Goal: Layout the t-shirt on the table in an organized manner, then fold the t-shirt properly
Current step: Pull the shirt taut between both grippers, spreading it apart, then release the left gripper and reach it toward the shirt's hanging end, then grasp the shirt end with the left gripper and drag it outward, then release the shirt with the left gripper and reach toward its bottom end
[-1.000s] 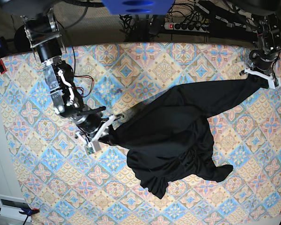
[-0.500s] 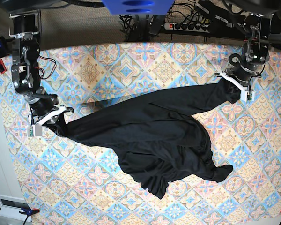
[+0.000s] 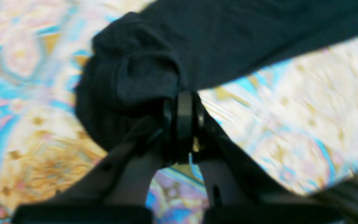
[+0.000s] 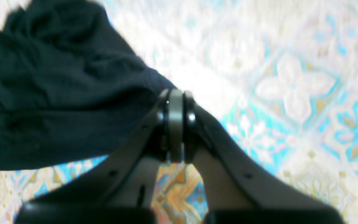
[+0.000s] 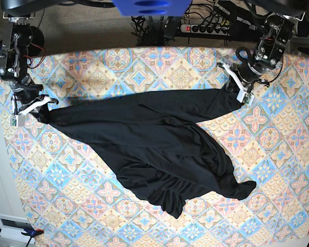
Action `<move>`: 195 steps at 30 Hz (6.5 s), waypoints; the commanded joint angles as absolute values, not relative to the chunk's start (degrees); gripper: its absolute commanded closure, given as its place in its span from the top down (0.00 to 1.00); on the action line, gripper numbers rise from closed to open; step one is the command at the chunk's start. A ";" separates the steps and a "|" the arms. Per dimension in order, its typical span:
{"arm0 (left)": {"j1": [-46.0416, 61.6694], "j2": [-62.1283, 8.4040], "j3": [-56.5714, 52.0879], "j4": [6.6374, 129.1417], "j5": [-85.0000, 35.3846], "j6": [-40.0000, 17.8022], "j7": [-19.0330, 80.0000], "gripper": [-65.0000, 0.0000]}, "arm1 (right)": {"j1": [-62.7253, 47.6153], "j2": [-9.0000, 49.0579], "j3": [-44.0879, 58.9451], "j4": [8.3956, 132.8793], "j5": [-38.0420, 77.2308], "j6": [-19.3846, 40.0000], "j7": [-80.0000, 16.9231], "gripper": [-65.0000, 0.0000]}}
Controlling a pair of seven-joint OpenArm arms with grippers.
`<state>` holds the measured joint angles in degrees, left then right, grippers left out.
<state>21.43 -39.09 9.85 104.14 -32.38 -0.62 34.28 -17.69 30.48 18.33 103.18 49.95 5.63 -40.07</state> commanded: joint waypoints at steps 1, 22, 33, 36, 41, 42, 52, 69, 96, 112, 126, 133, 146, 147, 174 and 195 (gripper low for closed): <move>21.23 -40.66 9.71 105.01 -32.40 -0.48 33.19 0.00 | -16.84 31.69 19.38 104.13 50.07 6.02 -39.43 0.00; 11.21 -35.21 6.46 104.84 -32.66 -0.40 37.23 0.41 | -12.70 21.32 18.86 104.13 24.57 6.02 -46.90 0.00; -1.63 -26.68 -1.63 92.44 -32.31 -0.40 37.49 0.42 | -11.82 20.88 18.86 100.53 24.75 6.02 -46.55 0.00; -7.78 -24.57 -1.63 85.14 -32.31 -0.40 37.49 0.42 | -11.82 20.26 18.86 100.44 24.75 6.02 -46.46 0.00; -17.71 -22.20 -1.63 73.54 -32.31 -0.40 37.05 0.42 | -11.82 19.74 18.86 100.44 24.75 6.02 -46.37 0.00; -19.56 -21.67 -1.71 71.16 -32.31 -0.40 37.05 0.42 | -11.82 19.65 18.86 100.44 24.75 6.02 -46.37 0.00; -30.37 -16.57 -1.63 50.51 -31.34 -0.40 31.52 0.42 | -11.74 17.80 17.27 100.44 24.48 6.02 -46.37 0.00; -29.05 -16.04 -2.15 49.01 -23.52 -0.48 30.90 0.01 | -9.10 17.71 16.92 100.44 24.48 6.02 -46.37 0.00; 16.66 -27.12 -31.25 97.01 -32.22 -0.31 32.75 0.01 | -6.81 18.07 10.07 100.44 24.48 6.02 -46.99 0.00; -0.04 -27.56 -30.20 96.40 -31.25 -0.40 48.48 0.42 | -6.55 18.07 9.19 100.44 24.40 6.02 -46.81 0.00; -13.93 -25.01 -15.87 71.16 -20.53 -0.31 37.49 0.42 | -6.46 17.80 8.92 100.44 24.40 6.02 -46.90 0.00; -16.66 -22.99 -8.92 61.14 -18.77 -0.31 32.31 0.40 | -6.46 17.80 8.92 100.44 24.40 6.02 -46.90 0.00; -22.11 -20.62 -9.10 72.48 -19.30 -0.22 32.57 0.02 | -6.37 17.80 8.92 100.44 24.40 6.02 -46.73 0.00; -23.08 -20.53 -9.10 73.63 -19.30 -0.22 32.22 0.02 | -6.37 17.80 8.92 100.44 24.40 6.02 -46.73 0.00; -70.11 -8.31 7.52 23.34 -18.51 0.04 -5.67 0.04 | -6.37 17.80 8.92 100.53 24.75 6.02 -46.20 0.00; -34.15 -17.71 6.99 59.82 0.75 10.07 17.71 0.32 | -6.90 17.63 6.81 101.05 24.75 6.02 -46.20 0.00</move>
<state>-32.64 -17.85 6.98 58.65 0.56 10.09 18.41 -7.64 16.95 6.48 99.83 24.38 5.93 -47.64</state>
